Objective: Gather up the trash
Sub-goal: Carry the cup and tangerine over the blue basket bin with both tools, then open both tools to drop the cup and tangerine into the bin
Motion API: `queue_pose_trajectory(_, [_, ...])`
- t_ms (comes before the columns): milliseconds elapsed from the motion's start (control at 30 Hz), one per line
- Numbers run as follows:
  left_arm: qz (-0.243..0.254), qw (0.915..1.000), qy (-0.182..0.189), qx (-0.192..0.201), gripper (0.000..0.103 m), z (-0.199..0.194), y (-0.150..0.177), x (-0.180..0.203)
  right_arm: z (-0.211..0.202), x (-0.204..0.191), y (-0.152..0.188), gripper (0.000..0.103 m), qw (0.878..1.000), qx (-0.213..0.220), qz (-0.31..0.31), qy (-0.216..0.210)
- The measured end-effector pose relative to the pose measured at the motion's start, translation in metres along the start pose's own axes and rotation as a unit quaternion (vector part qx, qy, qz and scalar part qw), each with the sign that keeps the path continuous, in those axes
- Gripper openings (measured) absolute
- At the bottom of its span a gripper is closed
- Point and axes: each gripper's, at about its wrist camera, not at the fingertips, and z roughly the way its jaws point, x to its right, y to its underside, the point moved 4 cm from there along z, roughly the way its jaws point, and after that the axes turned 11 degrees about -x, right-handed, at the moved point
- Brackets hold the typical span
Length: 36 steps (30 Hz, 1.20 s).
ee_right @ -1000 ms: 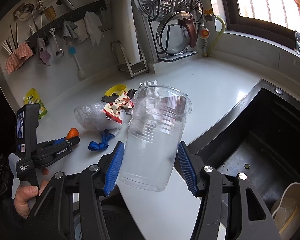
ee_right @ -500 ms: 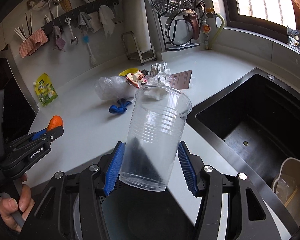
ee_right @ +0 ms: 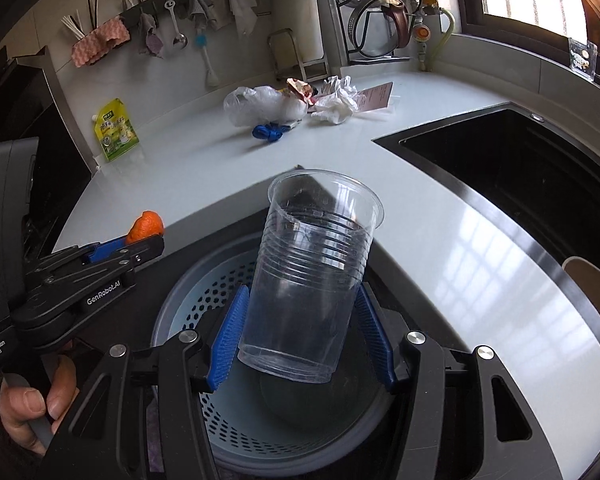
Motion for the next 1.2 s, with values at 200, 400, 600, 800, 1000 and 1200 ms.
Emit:
queue_pose_trajectory(200, [0.004,0.9997,0.011,-0.022,0.025,0.014,0.019,0.009,0.015,0.000,0.014,0.054,1.000,-0.019,-0.001,0.004])
queue_pose_trajectory(400, [0.007,0.9986,0.018,-0.050,0.025,0.031,0.031,0.014,0.027,0.004,0.021,0.054,0.999,-0.036,0.004,0.004])
queue_pose_trajectory(600, [0.008,0.9978,0.016,-0.064,0.027,0.044,0.039,0.015,0.038,0.002,0.029,0.054,0.999,-0.053,-0.007,0.006])
queue_pose_trajectory(800, [0.004,0.9973,0.020,-0.070,0.028,0.047,0.042,0.013,0.046,0.002,0.034,0.054,0.998,-0.066,-0.009,-0.002])
queue_pose_trajectory(1000, [0.002,0.9978,0.017,-0.063,0.048,0.044,0.041,0.011,0.047,0.002,0.035,0.056,0.998,-0.065,-0.010,-0.002])
queue_pose_trajectory(1200, [0.004,0.9986,0.015,-0.051,0.059,0.039,0.039,0.010,0.040,0.001,0.033,0.067,0.999,-0.050,-0.011,0.005])
